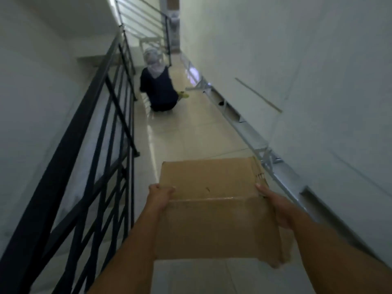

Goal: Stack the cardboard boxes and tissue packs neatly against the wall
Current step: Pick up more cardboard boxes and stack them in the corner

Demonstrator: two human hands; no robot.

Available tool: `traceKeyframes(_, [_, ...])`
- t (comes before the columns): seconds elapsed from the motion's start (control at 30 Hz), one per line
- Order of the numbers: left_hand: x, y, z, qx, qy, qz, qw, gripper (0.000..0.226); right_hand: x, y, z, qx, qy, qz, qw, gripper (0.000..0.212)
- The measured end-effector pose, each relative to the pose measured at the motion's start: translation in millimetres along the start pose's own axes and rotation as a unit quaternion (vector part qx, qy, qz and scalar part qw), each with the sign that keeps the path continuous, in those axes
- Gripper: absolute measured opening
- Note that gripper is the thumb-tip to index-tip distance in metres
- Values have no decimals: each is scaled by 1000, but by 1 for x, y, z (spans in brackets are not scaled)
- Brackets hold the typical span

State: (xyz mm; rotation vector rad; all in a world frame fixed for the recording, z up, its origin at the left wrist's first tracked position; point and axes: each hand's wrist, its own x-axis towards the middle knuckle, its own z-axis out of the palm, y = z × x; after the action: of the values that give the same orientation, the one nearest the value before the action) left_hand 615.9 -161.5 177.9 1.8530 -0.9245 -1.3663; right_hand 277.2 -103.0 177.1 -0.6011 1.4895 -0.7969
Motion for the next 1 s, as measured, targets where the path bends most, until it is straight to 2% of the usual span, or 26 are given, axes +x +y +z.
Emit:
traceKeyframes(0.07, [-28,30,18,9,-29,38,999,61,-38,-13,-27,40,0,-23,999,65])
traceKeyframes(0.3, [-150,86,115,40,-121,164,978,57,-181,-11,-146,101,115,-74,985,56])
traceKeyframes(0.5, [-305,78,204,-11,-247,215,945,48,-347,50,-255,89,200,-104,970,71])
traceKeyframes(0.57, [-362,73,234,-7,-306,221,926,43,-413,78,-287,98,241,-108,959,70])
traceKeyframes(0.67, [-448,64,284,1,-408,228,884,29,-510,123,-336,122,311,-125,934,50])
traceKeyframes(0.73, [-504,59,317,-4,-465,231,855,27,-570,153,-369,130,362,-132,914,50])
traceKeyframes(0.8, [-555,52,348,-3,-515,238,823,36,-625,179,-395,127,407,-135,894,57])
traceKeyframes(0.93, [-644,35,416,20,-584,257,770,65,-721,229,-435,144,477,-125,858,53])
traceKeyframes(1.0, [-686,22,451,29,-625,248,739,71,-761,256,-455,159,511,-110,837,55])
